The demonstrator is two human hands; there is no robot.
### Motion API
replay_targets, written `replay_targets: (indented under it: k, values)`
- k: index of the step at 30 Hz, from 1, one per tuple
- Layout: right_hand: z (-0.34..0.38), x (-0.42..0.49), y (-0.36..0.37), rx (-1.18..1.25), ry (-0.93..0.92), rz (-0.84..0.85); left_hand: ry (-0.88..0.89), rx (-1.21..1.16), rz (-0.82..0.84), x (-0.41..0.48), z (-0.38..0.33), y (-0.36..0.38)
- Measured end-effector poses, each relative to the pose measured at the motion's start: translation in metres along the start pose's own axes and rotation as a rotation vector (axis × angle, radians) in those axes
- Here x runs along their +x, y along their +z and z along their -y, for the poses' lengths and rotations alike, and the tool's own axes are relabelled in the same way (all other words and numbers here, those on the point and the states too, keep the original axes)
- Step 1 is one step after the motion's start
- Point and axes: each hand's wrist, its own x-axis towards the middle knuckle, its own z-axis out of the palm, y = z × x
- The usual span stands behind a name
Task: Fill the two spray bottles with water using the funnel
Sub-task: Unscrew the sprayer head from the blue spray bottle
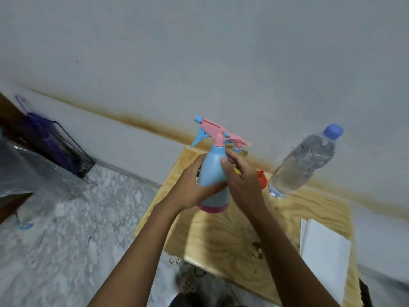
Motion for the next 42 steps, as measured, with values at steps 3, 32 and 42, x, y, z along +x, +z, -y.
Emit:
replay_targets:
  k: [3, 32, 42]
  values:
    - [0.012, -0.006, -0.002, 0.046, -0.008, -0.040, 0.035, 0.035, -0.008, -0.015, -0.016, 0.006]
    - [0.052, -0.019, -0.049, 0.165, -0.147, 0.213, 0.100, 0.060, 0.076, -0.048, -0.072, 0.018]
    - [0.050, -0.016, -0.057, 0.311, -0.096, 0.316, 0.090, -0.012, 0.078, -0.048, -0.071, 0.025]
